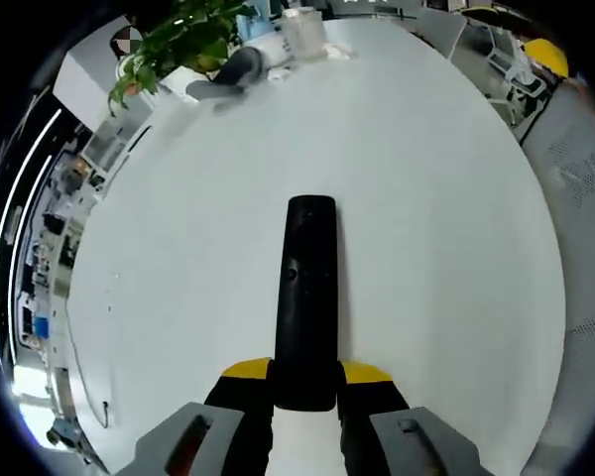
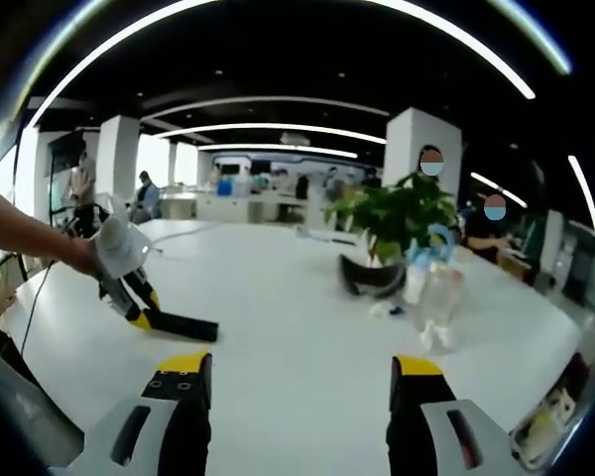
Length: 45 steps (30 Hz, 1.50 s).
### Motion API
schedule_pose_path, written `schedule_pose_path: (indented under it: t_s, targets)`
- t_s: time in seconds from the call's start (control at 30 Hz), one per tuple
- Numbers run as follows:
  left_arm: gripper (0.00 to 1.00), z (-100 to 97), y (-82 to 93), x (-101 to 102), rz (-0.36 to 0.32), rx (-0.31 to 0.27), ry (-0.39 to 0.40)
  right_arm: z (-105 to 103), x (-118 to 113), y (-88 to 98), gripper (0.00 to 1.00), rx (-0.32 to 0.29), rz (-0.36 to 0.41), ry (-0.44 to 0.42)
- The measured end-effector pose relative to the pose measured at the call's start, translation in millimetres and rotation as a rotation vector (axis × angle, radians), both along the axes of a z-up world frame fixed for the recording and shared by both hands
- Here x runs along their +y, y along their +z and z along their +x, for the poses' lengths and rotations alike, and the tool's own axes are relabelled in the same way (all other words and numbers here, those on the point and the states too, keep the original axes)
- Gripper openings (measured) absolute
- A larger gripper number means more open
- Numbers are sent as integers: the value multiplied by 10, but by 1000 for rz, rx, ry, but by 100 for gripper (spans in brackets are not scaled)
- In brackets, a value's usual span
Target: Press the specified remote control buttons in sequence, fully releasing each button before pressing the next.
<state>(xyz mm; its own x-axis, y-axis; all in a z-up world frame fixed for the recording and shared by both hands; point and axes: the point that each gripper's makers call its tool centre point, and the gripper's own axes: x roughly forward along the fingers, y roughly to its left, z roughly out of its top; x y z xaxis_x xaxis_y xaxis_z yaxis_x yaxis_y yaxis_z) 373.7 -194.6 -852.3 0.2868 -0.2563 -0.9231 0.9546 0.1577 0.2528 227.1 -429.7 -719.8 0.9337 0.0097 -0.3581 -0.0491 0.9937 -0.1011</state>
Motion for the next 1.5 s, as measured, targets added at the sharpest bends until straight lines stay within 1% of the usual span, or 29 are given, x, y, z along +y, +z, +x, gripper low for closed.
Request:
schedule_pose_path:
  t_s: [0.17,0.4,0.47,0.53,0.6,1.07,1.13,1.2,1.5]
  targets:
    - [23,88,-31,-2,17,-3,-21,0,-4,-19,71,8,-6,-2]
    - [23,202,-83,-10,31,3,-23,4,-4,-49,71,22,-12,-1]
    - [23,231,-68,-20,22,5,-13,3,-7,-56,71,26,-13,-2]
    - [23,270,-65,-15,38,-6,-27,4,-7,-56,71,26,-14,-2]
    - [23,306,-66,-12,43,1,-27,3,-2,-64,71,30,-13,0]
    - [23,735,-31,86,88,-29,-38,4,-3,-112,70,54,-25,1]
    - [23,781,-50,98,100,-37,-46,4,-6,-121,70,58,-28,0]
    - [23,803,-67,104,111,-34,-58,4,-7,-129,70,62,-31,0]
    - [23,984,-79,163,139,-31,-56,3,12,-167,68,84,-36,9]
